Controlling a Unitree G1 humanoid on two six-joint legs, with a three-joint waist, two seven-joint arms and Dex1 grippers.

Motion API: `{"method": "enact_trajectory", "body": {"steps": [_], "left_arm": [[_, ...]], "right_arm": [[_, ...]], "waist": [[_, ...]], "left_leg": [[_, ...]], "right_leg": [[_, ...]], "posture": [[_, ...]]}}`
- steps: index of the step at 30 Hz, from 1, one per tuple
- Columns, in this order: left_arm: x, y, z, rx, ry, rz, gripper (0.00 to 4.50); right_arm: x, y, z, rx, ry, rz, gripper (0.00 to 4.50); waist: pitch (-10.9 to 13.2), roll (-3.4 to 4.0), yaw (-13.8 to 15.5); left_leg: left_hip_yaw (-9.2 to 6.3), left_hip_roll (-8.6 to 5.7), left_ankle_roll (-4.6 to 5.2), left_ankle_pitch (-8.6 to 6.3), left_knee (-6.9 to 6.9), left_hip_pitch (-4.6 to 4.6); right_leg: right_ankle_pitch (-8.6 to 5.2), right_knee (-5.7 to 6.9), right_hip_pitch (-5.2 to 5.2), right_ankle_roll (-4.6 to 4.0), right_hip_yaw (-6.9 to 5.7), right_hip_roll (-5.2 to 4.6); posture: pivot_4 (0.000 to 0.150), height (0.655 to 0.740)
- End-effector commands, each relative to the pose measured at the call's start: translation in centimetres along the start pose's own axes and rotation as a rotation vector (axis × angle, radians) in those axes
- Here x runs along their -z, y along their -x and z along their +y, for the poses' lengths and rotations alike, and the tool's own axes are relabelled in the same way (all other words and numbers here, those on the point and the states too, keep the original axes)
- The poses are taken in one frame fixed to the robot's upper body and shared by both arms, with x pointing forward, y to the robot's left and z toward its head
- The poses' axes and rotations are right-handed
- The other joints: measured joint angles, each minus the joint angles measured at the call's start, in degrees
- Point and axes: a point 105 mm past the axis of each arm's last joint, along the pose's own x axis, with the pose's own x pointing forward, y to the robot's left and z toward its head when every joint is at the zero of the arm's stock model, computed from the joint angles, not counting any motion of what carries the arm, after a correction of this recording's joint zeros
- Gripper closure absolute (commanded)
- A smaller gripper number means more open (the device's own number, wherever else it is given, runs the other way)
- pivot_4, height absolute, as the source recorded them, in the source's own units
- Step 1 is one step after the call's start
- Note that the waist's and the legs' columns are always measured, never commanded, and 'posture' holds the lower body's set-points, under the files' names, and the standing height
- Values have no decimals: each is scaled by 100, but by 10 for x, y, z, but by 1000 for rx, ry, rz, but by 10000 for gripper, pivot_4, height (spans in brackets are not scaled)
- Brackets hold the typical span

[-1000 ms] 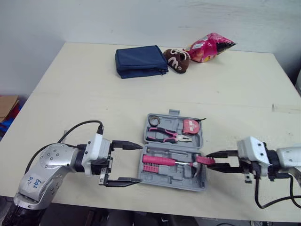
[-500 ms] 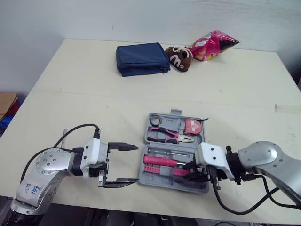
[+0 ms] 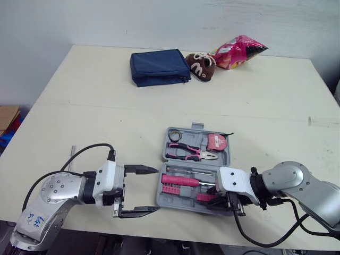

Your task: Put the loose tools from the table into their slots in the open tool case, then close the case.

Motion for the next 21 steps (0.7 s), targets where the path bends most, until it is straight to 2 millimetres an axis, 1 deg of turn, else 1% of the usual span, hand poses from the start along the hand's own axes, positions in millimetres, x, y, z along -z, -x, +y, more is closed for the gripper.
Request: {"method": "enact_trajectory", "body": {"steps": [1, 5, 10, 16, 21], "left_arm": [[-7, -1, -4, 10, -28, -9, 0], [-6, 0, -5, 0, -22, -4, 0], [-5, 1, -8, -9, -14, 5, 0], [-6, 2, -8, -17, -14, 9, 0], [-6, 3, -7, -19, -14, 12, 0]], "right_arm": [[-3, -3, 0, -6, 23, 17, 37022], [-10, -4, -4, -3, 25, 19, 37023], [-16, -6, -4, -16, 12, 24, 37023], [-15, -9, -5, -14, -11, 67, 37023], [-18, -13, -3, -29, -13, 62, 37023]], "waist": [[0, -1, -6], [-1, -1, -8], [-1, -1, 1], [-1, -1, -8], [-3, -4, -12]], "left_leg": [[0, 0, 0, 0, 2, 0], [0, 0, 1, 1, 8, 0], [-1, 0, 2, 0, 8, -2], [-1, 0, 2, 0, 9, 0], [0, 0, 2, 0, 10, 0]], "right_leg": [[0, 1, 0, 0, 0, 0], [1, 7, 0, -1, 0, 0], [1, 7, -1, -1, 0, -1], [1, 10, -1, -2, -1, -1], [1, 9, -1, -2, -1, -1]], "posture": [[1500, 7400], [1500, 7400], [1500, 7400], [1500, 7400], [1500, 7400]]}}
